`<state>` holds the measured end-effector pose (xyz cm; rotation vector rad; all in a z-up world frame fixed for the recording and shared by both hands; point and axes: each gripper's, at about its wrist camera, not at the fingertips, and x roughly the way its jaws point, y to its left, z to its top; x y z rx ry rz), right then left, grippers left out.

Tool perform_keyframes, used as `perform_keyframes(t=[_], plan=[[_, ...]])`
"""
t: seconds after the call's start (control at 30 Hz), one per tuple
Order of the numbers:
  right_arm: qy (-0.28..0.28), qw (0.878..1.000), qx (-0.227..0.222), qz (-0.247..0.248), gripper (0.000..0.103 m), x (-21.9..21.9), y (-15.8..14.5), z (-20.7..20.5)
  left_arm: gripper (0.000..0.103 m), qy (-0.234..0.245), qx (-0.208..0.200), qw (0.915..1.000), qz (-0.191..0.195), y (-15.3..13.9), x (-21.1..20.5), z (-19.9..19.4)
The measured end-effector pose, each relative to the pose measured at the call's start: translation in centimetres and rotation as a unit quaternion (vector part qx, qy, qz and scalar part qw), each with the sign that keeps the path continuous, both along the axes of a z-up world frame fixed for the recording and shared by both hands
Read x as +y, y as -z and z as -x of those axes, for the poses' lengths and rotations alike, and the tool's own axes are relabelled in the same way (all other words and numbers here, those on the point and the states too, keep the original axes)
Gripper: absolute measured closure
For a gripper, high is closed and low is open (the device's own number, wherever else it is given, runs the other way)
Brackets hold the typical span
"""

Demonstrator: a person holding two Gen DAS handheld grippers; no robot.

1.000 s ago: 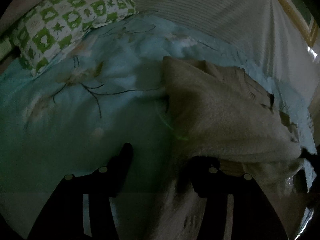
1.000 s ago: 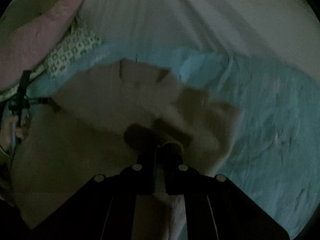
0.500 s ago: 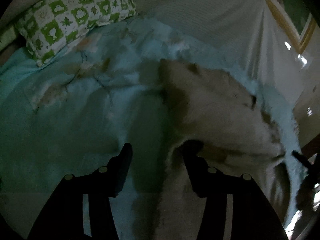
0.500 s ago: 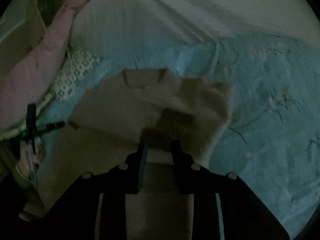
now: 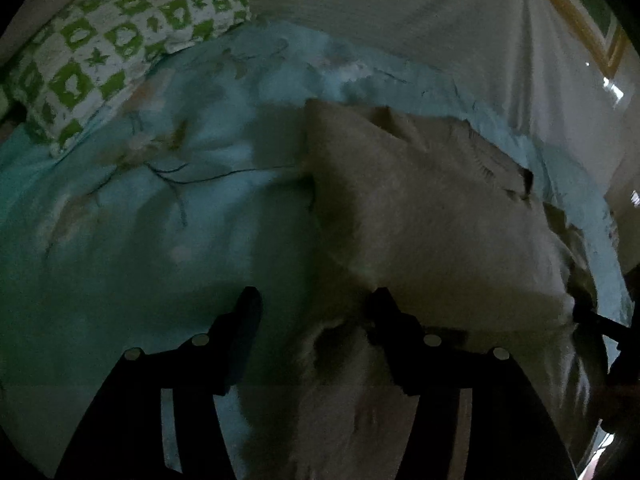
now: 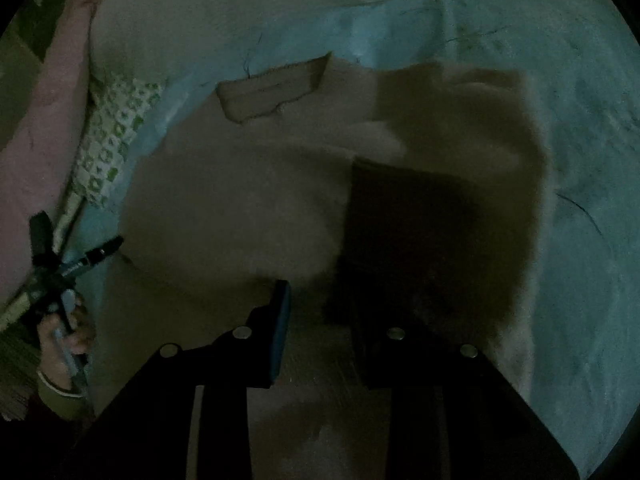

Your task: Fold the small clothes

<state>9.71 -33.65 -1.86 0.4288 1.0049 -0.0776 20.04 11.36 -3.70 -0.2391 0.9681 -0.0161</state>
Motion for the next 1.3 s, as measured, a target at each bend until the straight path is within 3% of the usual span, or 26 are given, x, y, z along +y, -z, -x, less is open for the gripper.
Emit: perform_keyframes(t=[0.17, 0.3, 0.47, 0.67, 0.87, 1.03, 1.3], plan=[[0.013, 0.999, -0.045, 0.003, 0.054, 1.1, -3.2, 5.2, 0.045, 0.013, -0.001, 0.9999, -0.006, -0.8, -0.1, 2.9], [0.026, 0.997, -0.067, -0.004, 0.054, 2.2, -4.5, 9.4, 0.045, 0.036, 0.004, 0.9992, 0.018, -1.2, -0.7, 7.1], [0.039, 0.995, -0.091, -0.008, 0.053, 3.9, -5.3, 13.6, 0.045, 0.062, 0.004, 0.998, 0.012, -1.8, -2.3, 12.7], [0.055, 0.992, -0.109, -0.009, 0.049, 5.3, -5.6, 18.4, 0.041, 0.075, 0.008, 0.9961, 0.047, -2.5, -2.6, 18.3], [0.048, 0.993, -0.111, 0.0, 0.048, 6.6, -5.5, 22.5, 0.039, 0.066, 0.017, 0.9966, 0.046, -1.6, -1.6, 23.6], [0.041, 0.994, -0.104, -0.003, 0.047, 7.6, -4.5, 25.3, 0.038, 0.049, 0.035, 0.9923, 0.108, 0.3, 0.0, 26.8], [0.038, 0.995, -0.094, -0.011, 0.047, 8.7, -3.1, 29.0, 0.039, 0.08, 0.042, 0.9875, 0.129, 1.7, -2.3, 28.5]])
